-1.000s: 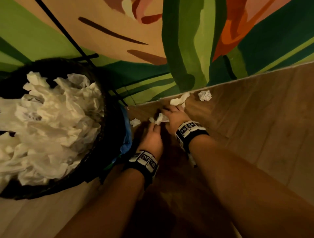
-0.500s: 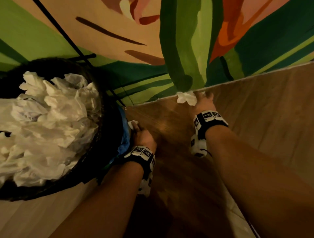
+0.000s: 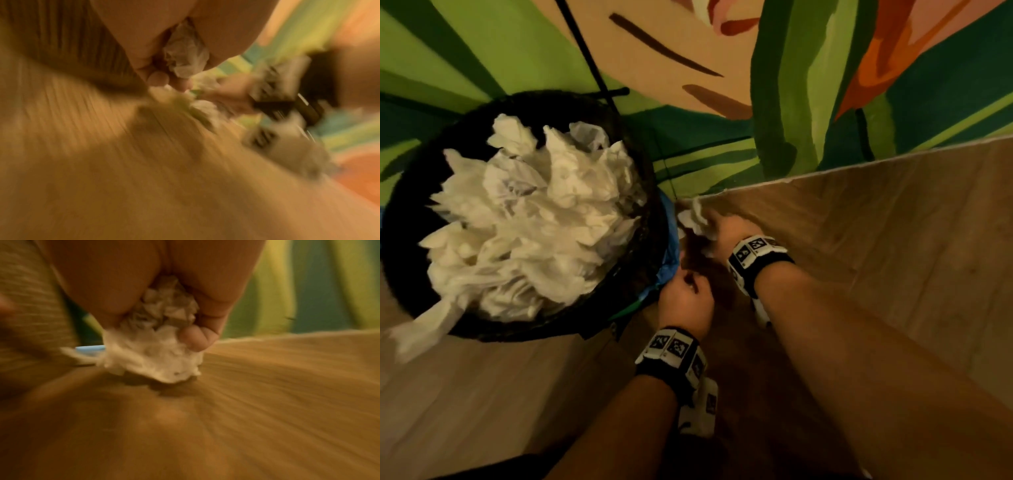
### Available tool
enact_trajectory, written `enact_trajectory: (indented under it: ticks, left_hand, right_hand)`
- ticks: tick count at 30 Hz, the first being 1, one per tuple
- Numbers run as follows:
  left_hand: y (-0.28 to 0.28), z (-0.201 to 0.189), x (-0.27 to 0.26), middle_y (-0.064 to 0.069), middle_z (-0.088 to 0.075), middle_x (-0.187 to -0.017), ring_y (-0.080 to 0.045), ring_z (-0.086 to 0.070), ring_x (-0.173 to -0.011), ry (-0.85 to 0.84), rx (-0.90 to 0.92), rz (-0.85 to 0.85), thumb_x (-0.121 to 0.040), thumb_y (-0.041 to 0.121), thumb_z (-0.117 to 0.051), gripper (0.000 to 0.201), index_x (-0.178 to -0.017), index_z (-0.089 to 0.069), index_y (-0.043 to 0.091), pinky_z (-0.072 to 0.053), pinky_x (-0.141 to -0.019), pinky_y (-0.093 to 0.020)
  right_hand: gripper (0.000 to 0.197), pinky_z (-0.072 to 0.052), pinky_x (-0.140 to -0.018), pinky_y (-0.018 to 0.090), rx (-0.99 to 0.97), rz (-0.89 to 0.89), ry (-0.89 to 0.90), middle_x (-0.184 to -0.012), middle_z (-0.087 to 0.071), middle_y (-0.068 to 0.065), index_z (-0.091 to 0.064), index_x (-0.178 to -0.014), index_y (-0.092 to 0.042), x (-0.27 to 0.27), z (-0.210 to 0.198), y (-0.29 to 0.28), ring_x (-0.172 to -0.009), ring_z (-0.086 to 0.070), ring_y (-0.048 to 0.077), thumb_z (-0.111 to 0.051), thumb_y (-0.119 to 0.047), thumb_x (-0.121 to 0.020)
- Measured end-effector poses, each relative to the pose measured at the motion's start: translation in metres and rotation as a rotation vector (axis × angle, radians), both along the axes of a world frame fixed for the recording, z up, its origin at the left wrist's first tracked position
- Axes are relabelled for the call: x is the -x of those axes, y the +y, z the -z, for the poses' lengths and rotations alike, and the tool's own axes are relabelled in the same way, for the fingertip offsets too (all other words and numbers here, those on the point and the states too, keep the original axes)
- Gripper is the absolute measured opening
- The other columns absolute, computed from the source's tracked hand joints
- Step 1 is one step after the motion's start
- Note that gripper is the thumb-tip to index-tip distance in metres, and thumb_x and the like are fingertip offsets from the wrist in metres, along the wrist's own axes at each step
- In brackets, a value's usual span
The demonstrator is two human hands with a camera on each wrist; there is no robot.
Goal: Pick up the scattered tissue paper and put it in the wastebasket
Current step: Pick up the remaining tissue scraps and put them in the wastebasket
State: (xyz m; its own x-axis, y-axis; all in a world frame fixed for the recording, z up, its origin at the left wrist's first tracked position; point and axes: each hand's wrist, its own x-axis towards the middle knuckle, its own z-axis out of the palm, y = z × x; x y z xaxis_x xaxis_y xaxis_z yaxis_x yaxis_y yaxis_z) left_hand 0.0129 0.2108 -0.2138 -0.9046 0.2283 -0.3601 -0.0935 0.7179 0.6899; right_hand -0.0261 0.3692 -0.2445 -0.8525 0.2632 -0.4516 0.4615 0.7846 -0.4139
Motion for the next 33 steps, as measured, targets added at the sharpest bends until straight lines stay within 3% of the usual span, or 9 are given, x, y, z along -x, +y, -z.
enact_trajectory:
  ticks: [4,7,10,14,17,23,27,29,33]
  left_hand:
    - [-0.017,-0.009,0.005,-0.007,-0.057,-0.134,-0.029,-0.053,-0.124,0.032,0.03,0.145,-0.099,0.023,-0.045,0.036,-0.135,-0.048,0.021,-0.044,-0.101,-0.038]
    - [-0.031,-0.008,0.01,0.0,-0.046,-0.146,-0.022,-0.044,-0.134,0.083,0.047,0.213,-0.097,0.019,-0.046,0.042,-0.139,-0.046,0.02,-0.037,-0.109,-0.036]
    - [-0.038,-0.008,0.014,-0.001,-0.045,-0.147,-0.023,-0.042,-0.134,0.09,0.061,0.262,-0.096,0.022,-0.046,0.049,-0.144,-0.039,0.025,-0.037,-0.11,-0.042]
    - [-0.044,-0.011,0.017,0.001,-0.054,-0.131,-0.023,-0.053,-0.121,0.088,0.074,0.273,-0.094,0.025,-0.046,0.056,-0.147,-0.03,0.035,-0.045,-0.102,-0.044]
    - [-0.049,-0.016,0.025,0.004,-0.055,-0.125,-0.022,-0.06,-0.107,0.158,0.104,0.25,-0.095,0.025,-0.045,0.057,-0.148,-0.025,0.033,-0.048,-0.086,-0.035]
    - [-0.05,-0.022,0.042,0.007,-0.058,-0.111,-0.022,-0.063,-0.088,0.228,0.11,0.269,-0.094,0.024,-0.046,0.053,-0.144,-0.029,0.031,-0.052,-0.073,-0.035]
    - [-0.054,-0.015,0.038,0.004,-0.063,-0.097,-0.024,-0.063,-0.086,0.239,0.143,0.322,-0.092,0.024,-0.047,0.034,-0.125,-0.046,0.031,-0.053,-0.07,-0.036]
    - [-0.058,-0.009,0.034,-0.001,-0.065,-0.101,-0.025,-0.063,-0.09,0.214,0.21,0.357,-0.091,0.027,-0.047,0.024,-0.114,-0.052,0.033,-0.053,-0.074,-0.037]
    - [-0.072,0.006,0.027,-0.002,-0.064,-0.11,-0.024,-0.062,-0.099,0.042,0.279,0.351,-0.093,0.031,-0.047,0.022,-0.114,-0.053,0.036,-0.049,-0.079,-0.033]
  right_hand:
    - [0.061,-0.042,-0.107,0.04,0.059,-0.162,0.005,-0.155,-0.032,-0.005,-0.033,-0.146,-0.041,0.009,0.005,-0.04,-0.131,-0.049,0.027,-0.06,-0.038,-0.091]
    - [0.058,-0.044,-0.099,0.033,-0.064,-0.214,0.004,-0.144,-0.048,-0.012,-0.042,-0.136,-0.044,0.002,0.013,-0.049,-0.125,-0.053,0.022,-0.068,-0.028,-0.087]
    - [0.034,-0.039,-0.08,0.03,-0.032,-0.132,0.046,-0.129,-0.061,-0.004,-0.052,-0.124,-0.04,0.0,0.002,-0.049,-0.112,-0.06,0.025,-0.057,-0.04,-0.09]
    - [0.034,-0.043,-0.082,0.033,0.011,-0.082,0.045,-0.128,-0.062,0.002,-0.051,-0.127,-0.039,0.002,-0.011,-0.055,-0.11,-0.061,0.029,-0.046,-0.044,-0.094]
    - [0.037,-0.051,-0.092,0.04,-0.084,-0.11,-0.033,-0.128,-0.062,0.006,-0.047,-0.137,-0.036,0.007,-0.011,-0.059,-0.11,-0.062,0.031,-0.042,-0.039,-0.1]
    - [0.025,-0.048,-0.076,0.035,-0.259,-0.034,-0.086,-0.114,-0.067,0.011,-0.066,-0.11,-0.014,0.018,-0.013,-0.062,-0.103,-0.064,0.031,-0.046,-0.017,-0.097]
    - [0.051,-0.049,-0.087,0.043,-0.129,-0.052,-0.005,-0.144,-0.044,0.009,-0.038,-0.144,-0.029,0.021,-0.006,-0.061,-0.115,-0.058,0.036,-0.053,-0.027,-0.095]
    - [0.054,-0.049,-0.097,0.047,-0.031,-0.073,-0.048,-0.149,-0.041,0.008,-0.025,-0.15,-0.037,0.019,0.0,-0.065,-0.119,-0.056,0.038,-0.041,-0.041,-0.099]
    - [0.025,-0.049,-0.073,0.035,-0.183,-0.146,-0.119,-0.103,-0.068,0.012,-0.066,-0.106,-0.015,0.016,0.0,-0.069,-0.09,-0.064,0.032,-0.056,-0.034,-0.094]
